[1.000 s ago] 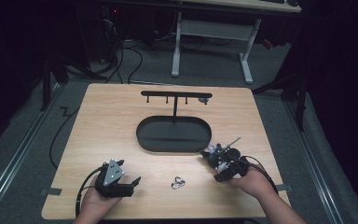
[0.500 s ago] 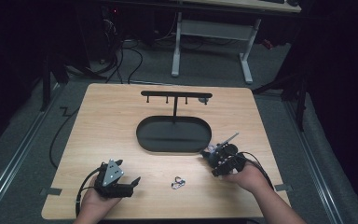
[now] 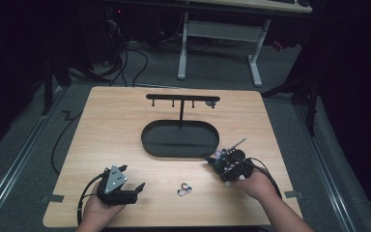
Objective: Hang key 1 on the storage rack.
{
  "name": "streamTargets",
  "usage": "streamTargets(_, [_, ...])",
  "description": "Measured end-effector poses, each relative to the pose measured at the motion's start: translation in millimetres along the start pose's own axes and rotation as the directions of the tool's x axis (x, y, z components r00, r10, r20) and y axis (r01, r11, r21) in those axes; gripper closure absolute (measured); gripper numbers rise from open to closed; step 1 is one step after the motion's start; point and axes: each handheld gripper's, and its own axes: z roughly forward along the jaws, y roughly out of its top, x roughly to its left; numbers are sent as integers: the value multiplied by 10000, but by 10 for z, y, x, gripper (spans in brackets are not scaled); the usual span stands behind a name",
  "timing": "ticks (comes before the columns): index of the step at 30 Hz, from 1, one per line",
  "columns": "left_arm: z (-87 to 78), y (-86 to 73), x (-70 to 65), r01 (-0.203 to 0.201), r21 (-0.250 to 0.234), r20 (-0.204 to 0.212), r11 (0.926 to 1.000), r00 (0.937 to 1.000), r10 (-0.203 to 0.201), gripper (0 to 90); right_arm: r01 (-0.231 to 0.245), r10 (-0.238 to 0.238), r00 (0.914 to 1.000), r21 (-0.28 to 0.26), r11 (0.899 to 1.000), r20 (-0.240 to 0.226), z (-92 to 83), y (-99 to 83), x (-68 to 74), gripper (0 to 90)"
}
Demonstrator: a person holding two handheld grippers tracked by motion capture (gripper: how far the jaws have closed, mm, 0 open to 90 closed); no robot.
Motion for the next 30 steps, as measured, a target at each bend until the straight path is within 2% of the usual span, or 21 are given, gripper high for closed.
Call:
streamTargets(2, [10, -2, 3, -15, 23, 14, 10000, 10000, 15, 139, 280, -280, 9996, 1, 9996, 7, -21, -1, 14, 459])
streamTargets(5, [2, 0, 16, 47, -45, -3, 10000, 10000, -47, 139, 495, -495, 9988, 6, 9988, -31, -50, -9, 50, 468])
streamTargets(11, [-15, 7, 39, 98, -91, -20, 9999, 10000, -98, 142, 296, -298, 9995, -170, 9994, -78, -126, -23, 45, 471])
streamTargets(19, [-28, -18, 54, 155, -74, -91, 9999, 9998, -156, 144, 391, -396, 9991, -382, 9985, -124, -262, -76, 37, 471])
streamTargets(30, [-6, -5, 50, 146, -124, -25, 9998, 9999, -146, 144, 182, -197, 9995, -648, 9977, -236, -439, -135, 21, 471])
